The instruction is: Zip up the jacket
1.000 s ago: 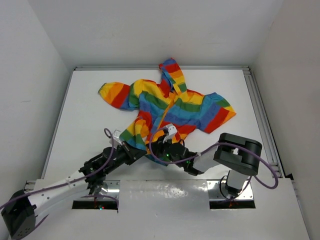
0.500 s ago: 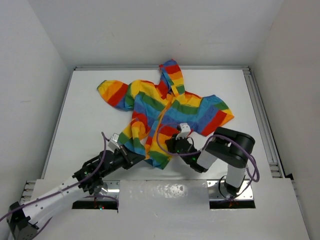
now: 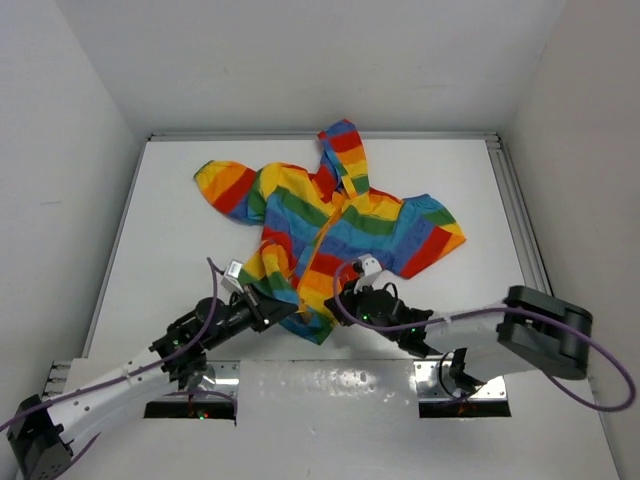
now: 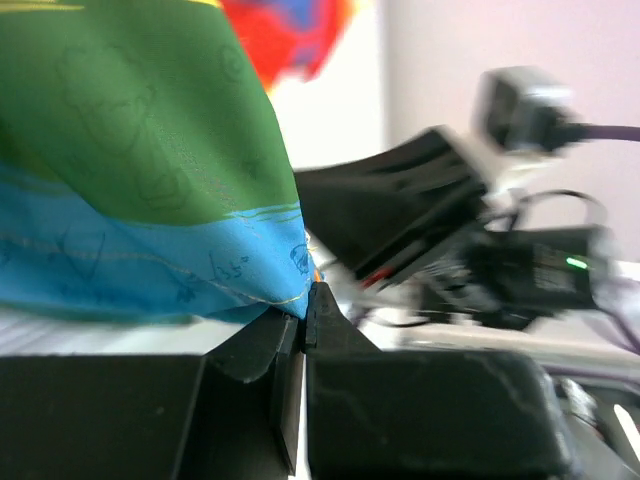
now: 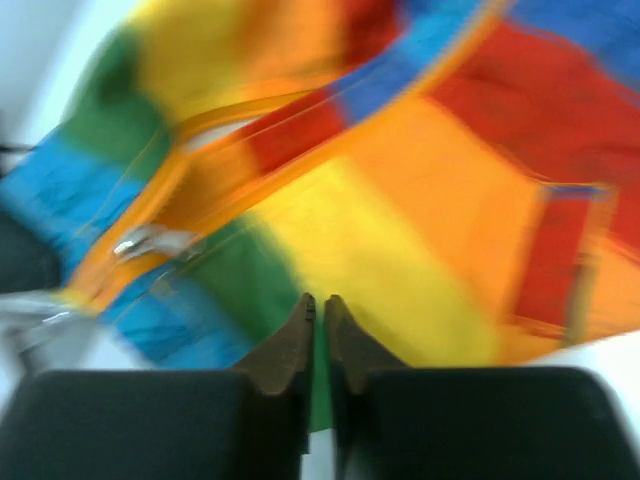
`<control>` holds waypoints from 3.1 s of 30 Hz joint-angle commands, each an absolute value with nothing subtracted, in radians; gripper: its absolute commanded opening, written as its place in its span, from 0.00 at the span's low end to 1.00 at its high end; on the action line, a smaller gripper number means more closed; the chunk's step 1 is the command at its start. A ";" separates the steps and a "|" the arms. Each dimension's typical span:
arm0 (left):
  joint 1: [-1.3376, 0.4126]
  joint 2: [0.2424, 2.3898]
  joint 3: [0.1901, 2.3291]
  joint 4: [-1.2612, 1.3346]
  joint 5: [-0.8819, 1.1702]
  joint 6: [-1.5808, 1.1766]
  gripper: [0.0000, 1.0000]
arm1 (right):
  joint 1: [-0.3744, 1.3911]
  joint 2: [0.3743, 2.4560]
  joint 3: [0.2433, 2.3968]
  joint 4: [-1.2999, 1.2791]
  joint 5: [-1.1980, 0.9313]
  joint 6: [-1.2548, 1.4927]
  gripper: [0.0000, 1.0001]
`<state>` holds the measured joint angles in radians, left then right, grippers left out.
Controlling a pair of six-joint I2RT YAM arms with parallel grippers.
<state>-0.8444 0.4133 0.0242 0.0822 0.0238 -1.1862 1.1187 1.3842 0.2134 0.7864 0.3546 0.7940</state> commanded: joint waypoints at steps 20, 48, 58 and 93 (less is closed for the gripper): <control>-0.848 0.482 -0.190 -0.076 -0.017 -1.311 0.50 | 1.081 1.382 0.319 0.603 0.046 0.914 0.45; -0.848 0.371 -0.239 -0.067 -0.024 -1.280 0.00 | 0.951 1.379 0.325 0.841 -0.148 1.096 0.00; -0.848 0.258 -0.236 0.207 -0.005 -1.048 0.00 | 0.899 1.439 0.331 1.163 -0.371 1.241 0.39; -0.848 0.248 -0.239 0.302 0.121 -0.999 0.00 | 0.897 1.352 0.380 1.069 -0.423 1.198 0.48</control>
